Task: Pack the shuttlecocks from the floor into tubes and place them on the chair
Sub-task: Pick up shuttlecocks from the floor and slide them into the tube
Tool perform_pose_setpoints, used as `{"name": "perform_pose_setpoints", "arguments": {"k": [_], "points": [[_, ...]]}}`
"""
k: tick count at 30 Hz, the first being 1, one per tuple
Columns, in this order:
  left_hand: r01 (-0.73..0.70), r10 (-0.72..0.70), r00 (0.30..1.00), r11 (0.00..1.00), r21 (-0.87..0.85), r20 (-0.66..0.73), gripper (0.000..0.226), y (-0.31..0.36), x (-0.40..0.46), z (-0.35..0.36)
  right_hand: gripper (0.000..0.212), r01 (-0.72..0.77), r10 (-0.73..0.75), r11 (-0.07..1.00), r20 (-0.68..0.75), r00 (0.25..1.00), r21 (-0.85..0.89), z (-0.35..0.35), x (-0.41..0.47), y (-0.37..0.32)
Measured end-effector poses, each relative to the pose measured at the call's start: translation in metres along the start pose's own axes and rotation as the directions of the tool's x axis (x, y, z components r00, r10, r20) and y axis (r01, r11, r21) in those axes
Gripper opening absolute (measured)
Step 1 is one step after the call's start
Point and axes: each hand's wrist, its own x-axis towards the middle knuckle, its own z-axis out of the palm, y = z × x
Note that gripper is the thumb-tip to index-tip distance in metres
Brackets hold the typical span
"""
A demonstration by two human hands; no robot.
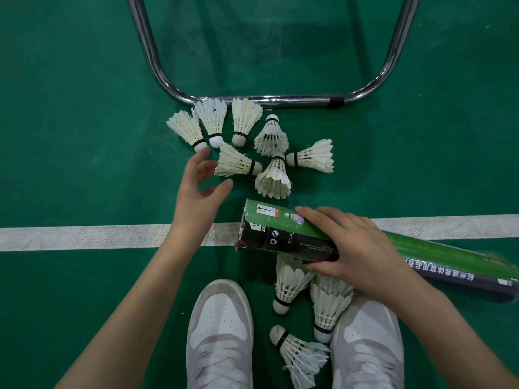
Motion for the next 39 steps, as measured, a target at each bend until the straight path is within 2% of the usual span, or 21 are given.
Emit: {"name": "perform_pose_setpoints", "arguments": {"k": [7, 10, 16, 20, 26, 31, 39], "points": [[0.024, -0.026, 0.999, 0.997, 0.078, 0.021, 0.06, -0.002, 0.031, 0.002, 0.089, -0.009, 0.01, 1.0, 0.008, 1.0, -0.005, -0.002, 0.0, 0.001], [0.068, -0.067, 0.998, 0.989, 0.133, -0.006, 0.062, -0.004, 0.037, 0.002, 0.089, -0.011, 0.011, 1.0, 0.012, 1.0, -0.007, -0.002, 0.0, 0.001], [0.069, -0.053, 0.995, 0.974, 0.214, -0.079, 0.061, -0.009, 0.035, 0.005, 0.089, -0.016, 0.016, 1.0, 0.014, 1.0, -0.007, -0.001, 0.0, 0.002], [0.06, -0.041, 0.992, 0.986, 0.157, -0.122, 0.057, -0.008, 0.027, 0.002, 0.089, -0.02, 0.02, 1.0, 0.009, 1.0, 0.007, -0.001, 0.0, 0.002], [0.13, -0.126, 0.966, 0.992, 0.004, -0.225, 0.051, -0.005, -0.003, -0.013, 0.088, -0.012, 0.012, 1.0, 0.015, 1.0, -0.003, 0.0, -0.001, 0.001], [0.123, -0.129, 0.968, 0.992, -0.043, -0.217, 0.047, 0.003, -0.032, -0.029, 0.088, -0.013, 0.013, 1.0, 0.01, 1.0, 0.014, 0.0, -0.001, 0.001], [0.106, -0.109, 0.984, 0.994, -0.025, -0.142, 0.047, 0.015, -0.055, -0.035, 0.088, -0.011, 0.011, 1.0, -0.005, 1.0, 0.018, 0.002, -0.001, 0.001]]}}
